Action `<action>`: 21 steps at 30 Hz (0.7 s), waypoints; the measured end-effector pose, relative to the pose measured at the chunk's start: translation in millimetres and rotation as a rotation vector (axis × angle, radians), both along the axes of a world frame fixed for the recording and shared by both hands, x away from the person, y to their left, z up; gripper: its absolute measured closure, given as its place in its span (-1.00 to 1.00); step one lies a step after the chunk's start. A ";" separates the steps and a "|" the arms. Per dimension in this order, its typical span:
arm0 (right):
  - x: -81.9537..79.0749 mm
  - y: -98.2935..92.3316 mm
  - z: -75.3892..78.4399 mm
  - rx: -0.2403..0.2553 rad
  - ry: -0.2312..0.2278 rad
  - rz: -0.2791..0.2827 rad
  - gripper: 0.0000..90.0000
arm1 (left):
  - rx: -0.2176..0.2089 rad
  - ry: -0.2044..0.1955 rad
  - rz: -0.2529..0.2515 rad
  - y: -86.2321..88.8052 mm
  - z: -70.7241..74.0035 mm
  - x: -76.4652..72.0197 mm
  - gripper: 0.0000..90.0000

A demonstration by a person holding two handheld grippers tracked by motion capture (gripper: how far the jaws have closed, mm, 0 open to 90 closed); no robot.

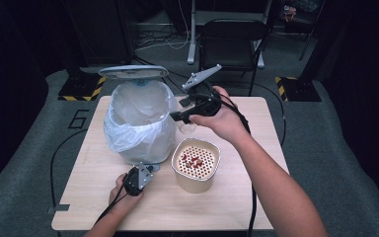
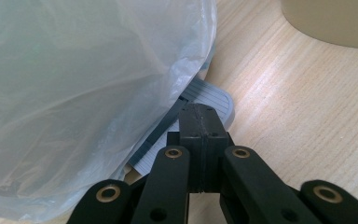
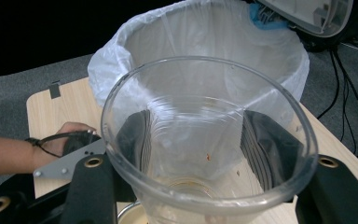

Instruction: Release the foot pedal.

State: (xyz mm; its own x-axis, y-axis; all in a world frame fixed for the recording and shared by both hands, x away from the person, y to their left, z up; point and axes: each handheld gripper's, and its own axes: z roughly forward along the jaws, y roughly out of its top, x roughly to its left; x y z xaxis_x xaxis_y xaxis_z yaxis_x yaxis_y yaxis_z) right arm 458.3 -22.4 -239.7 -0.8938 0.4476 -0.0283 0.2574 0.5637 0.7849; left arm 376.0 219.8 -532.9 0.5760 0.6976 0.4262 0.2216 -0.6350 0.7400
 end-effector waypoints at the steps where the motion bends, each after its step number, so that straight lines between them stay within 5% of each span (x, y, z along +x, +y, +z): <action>1: 1.6 1.6 0.9 0.002 0.000 0.001 -0.04 | -0.001 0.000 0.000 0.0 0.0 0.0 1.00; 21: 15.7 52.9 14.4 0.003 0.002 -0.024 -0.05 | -0.004 0.004 -0.001 0.6 0.3 0.4 1.00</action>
